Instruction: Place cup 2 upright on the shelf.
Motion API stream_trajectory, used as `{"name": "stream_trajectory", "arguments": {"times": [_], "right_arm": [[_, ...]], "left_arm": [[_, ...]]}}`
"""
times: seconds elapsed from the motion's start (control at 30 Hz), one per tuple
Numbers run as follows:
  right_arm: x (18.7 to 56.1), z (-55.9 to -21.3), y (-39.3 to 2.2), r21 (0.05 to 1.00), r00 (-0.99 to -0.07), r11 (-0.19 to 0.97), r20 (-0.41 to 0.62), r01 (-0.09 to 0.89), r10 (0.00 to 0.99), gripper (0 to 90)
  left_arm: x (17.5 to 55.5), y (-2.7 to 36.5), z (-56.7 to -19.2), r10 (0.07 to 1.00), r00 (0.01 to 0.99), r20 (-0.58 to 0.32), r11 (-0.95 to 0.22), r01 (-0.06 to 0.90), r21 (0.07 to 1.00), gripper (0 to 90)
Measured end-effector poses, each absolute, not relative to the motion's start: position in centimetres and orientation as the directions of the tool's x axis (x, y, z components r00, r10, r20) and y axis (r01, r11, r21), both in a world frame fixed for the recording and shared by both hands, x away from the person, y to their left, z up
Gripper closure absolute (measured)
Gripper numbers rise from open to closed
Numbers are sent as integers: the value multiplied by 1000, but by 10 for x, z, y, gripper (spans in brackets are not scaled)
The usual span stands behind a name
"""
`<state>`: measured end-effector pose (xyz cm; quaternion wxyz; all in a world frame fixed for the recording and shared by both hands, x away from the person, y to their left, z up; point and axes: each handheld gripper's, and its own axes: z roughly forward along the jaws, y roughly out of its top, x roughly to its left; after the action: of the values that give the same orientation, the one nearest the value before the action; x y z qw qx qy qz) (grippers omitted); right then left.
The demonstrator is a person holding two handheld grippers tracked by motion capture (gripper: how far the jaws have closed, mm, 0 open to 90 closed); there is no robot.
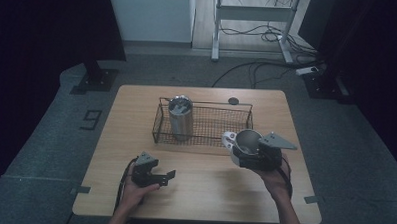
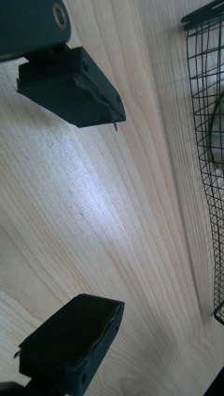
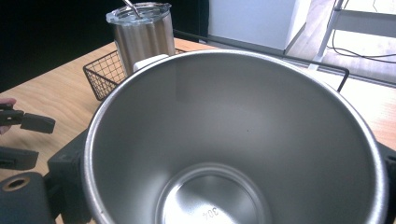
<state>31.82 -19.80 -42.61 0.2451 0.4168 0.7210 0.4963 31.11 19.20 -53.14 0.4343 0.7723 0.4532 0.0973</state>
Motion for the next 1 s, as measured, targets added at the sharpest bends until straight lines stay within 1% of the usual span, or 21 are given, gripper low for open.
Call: {"name": "stream_trajectory", "arguments": {"times": [0.47,1.0], "right_arm": [[333,-406,-192,927,-543,160,54,339,838,67],[356,-395,-189,924,-538,153,65,350,840,67]], "left_arm": [[311,192,-533,787,567,-243,-214,621,754,98],[312,193,-534,791,565,-236,-218,620,754,99]]}}
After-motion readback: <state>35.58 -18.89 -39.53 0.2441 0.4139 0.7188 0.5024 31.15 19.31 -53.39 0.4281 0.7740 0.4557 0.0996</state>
